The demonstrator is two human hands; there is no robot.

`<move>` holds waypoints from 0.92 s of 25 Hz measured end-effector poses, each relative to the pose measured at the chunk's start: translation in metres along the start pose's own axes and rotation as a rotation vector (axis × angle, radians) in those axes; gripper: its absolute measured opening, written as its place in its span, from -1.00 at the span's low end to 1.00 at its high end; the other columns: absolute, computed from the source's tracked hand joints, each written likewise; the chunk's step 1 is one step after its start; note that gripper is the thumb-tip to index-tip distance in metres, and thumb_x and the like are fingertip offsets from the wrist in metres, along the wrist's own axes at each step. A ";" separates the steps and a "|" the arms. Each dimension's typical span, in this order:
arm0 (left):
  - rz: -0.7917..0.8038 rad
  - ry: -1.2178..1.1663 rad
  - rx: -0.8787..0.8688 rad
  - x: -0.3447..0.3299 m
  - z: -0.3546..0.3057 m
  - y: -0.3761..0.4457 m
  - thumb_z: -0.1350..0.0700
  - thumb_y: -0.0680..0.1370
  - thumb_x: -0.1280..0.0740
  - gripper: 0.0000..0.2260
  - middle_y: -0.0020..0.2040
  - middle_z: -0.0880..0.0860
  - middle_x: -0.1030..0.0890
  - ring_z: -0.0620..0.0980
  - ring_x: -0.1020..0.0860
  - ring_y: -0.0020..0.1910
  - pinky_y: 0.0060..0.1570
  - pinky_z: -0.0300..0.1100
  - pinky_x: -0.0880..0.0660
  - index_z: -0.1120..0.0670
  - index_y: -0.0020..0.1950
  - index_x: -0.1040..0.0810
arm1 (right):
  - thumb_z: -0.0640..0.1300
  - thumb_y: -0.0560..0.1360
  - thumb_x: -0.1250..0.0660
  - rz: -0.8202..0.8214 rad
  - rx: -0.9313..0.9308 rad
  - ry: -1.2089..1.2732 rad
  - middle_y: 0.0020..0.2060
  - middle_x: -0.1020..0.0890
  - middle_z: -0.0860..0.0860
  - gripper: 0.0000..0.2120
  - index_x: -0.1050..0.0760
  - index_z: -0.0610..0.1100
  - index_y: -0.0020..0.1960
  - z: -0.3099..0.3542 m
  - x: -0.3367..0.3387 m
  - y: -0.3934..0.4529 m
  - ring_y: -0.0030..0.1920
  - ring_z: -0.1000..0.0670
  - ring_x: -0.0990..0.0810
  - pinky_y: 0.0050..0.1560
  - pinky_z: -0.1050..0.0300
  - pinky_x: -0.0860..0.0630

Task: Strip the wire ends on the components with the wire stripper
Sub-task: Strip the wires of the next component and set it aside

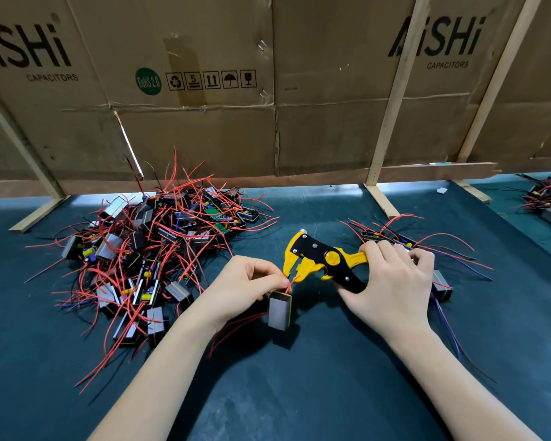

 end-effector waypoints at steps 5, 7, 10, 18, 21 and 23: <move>0.004 0.002 0.046 -0.003 0.006 0.001 0.17 0.50 -0.43 -0.84 -0.27 0.10 -0.63 -0.11 -0.45 -0.31 -0.36 -0.40 -0.35 0.11 -0.28 -0.70 | 0.27 0.31 -0.35 -0.040 0.006 -0.012 -0.29 -0.53 0.01 -0.56 -0.49 -0.11 -0.14 0.003 0.002 0.000 -0.24 -0.15 -0.50 -0.04 -0.06 -0.28; 0.006 0.003 0.048 -0.003 0.006 0.001 0.15 0.49 -0.43 -0.83 -0.29 0.06 -0.62 -0.14 -0.43 -0.33 -0.35 -0.40 -0.34 0.07 -0.30 -0.70 | 0.26 0.31 -0.35 -0.059 0.015 -0.011 -0.30 -0.52 0.01 -0.57 -0.49 -0.11 -0.15 0.003 0.003 0.000 -0.25 -0.15 -0.50 -0.04 -0.05 -0.27; 0.013 0.000 0.049 -0.003 0.006 0.001 0.16 0.50 -0.43 -0.81 -0.28 0.06 -0.62 -0.14 -0.43 -0.33 -0.35 -0.40 -0.34 0.04 -0.31 -0.70 | 0.26 0.33 -0.33 -0.084 0.027 -0.013 -0.33 -0.52 0.01 -0.58 -0.49 -0.11 -0.17 0.003 0.004 0.000 -0.27 -0.14 -0.50 -0.05 -0.05 -0.27; 0.036 -0.037 0.071 -0.002 0.005 -0.001 0.15 0.50 -0.42 -0.80 -0.22 0.08 -0.67 -0.09 -0.47 -0.23 -0.30 -0.37 -0.36 0.01 -0.33 -0.70 | 0.27 0.40 -0.27 -0.141 0.050 -0.003 -0.37 -0.49 0.01 -0.58 -0.49 -0.11 -0.20 0.004 0.009 0.001 -0.32 -0.14 -0.47 -0.09 -0.05 -0.27; 0.048 -0.048 0.069 -0.002 0.004 -0.002 0.18 0.51 -0.42 -0.78 -0.24 0.05 -0.66 -0.11 -0.46 -0.24 -0.31 -0.37 -0.35 0.02 -0.33 -0.69 | 0.29 0.42 -0.23 -0.142 0.059 -0.003 -0.37 -0.49 0.01 -0.56 -0.48 -0.12 -0.22 0.006 0.011 0.002 -0.33 -0.15 -0.47 -0.09 -0.04 -0.26; 0.061 -0.041 0.065 -0.002 0.003 -0.002 0.18 0.51 -0.43 -0.80 -0.26 0.04 -0.65 -0.13 -0.44 -0.27 -0.31 -0.37 -0.34 0.03 -0.31 -0.70 | 0.28 0.40 -0.26 -0.142 0.071 -0.008 -0.38 -0.48 0.01 -0.57 -0.48 -0.12 -0.23 0.007 0.011 0.002 -0.34 -0.15 -0.46 -0.10 -0.04 -0.27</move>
Point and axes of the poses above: each hand's wrist, its own y-axis towards the middle knuckle, its own x-axis out of the back of the hand, z = x × y, the point moved 7 cm from there along y, towards the middle knuckle
